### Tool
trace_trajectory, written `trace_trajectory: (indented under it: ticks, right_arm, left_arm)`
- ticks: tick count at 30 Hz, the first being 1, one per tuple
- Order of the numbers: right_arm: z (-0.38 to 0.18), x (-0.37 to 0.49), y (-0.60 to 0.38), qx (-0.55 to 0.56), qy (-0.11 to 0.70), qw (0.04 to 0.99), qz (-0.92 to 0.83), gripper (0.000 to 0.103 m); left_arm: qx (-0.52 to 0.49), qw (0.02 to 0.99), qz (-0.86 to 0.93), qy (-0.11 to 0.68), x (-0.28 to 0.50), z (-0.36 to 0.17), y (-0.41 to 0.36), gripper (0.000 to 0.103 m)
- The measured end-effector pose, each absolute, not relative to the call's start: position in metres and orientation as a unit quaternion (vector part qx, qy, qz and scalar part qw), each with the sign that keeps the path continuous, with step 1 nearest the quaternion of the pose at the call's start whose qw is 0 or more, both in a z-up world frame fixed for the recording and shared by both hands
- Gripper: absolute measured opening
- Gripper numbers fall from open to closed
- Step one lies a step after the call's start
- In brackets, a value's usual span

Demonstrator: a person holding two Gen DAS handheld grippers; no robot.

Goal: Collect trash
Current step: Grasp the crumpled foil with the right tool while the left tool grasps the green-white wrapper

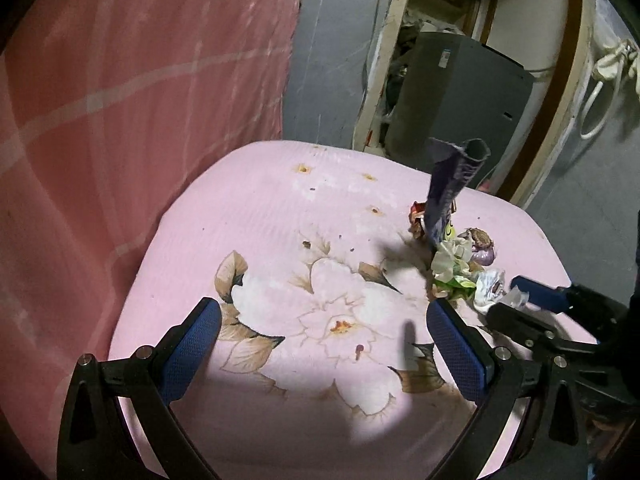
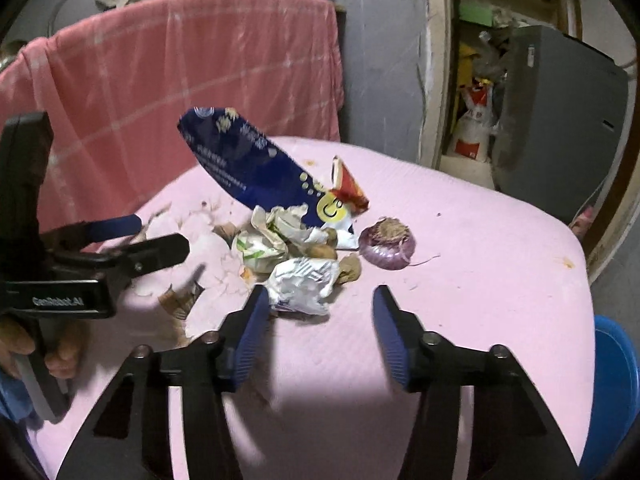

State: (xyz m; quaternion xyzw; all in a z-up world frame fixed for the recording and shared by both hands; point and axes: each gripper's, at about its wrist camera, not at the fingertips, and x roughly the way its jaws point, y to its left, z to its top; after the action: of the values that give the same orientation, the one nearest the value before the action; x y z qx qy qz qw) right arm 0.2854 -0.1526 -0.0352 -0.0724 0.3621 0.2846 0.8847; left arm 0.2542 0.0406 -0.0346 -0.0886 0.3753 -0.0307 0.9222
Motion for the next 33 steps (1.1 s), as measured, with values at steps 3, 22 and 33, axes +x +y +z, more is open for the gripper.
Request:
trace_trajectory:
  ticks: [3, 22, 33]
  right_arm:
    - [-0.039, 0.287, -0.152, -0.071, 0.367, 0.882, 0.288, 0.027]
    - [-0.039, 0.291, -0.203, -0.024, 0.359, 0.898, 0.252, 0.022]
    - [-0.040, 0.290, -0.208, -0.008, 0.357, 0.899, 0.253, 0.022]
  left_arm:
    - [-0.089, 0.922, -0.038, 0.375, 0.255, -0.033, 0.039, 0.101]
    - [-0.039, 0.910, -0.124, 0.395, 0.284, -0.037, -0.017, 0.097]
    - [-0.025, 0.901, -0.134, 0.411, 0.307, -0.042, -0.032, 0.047]
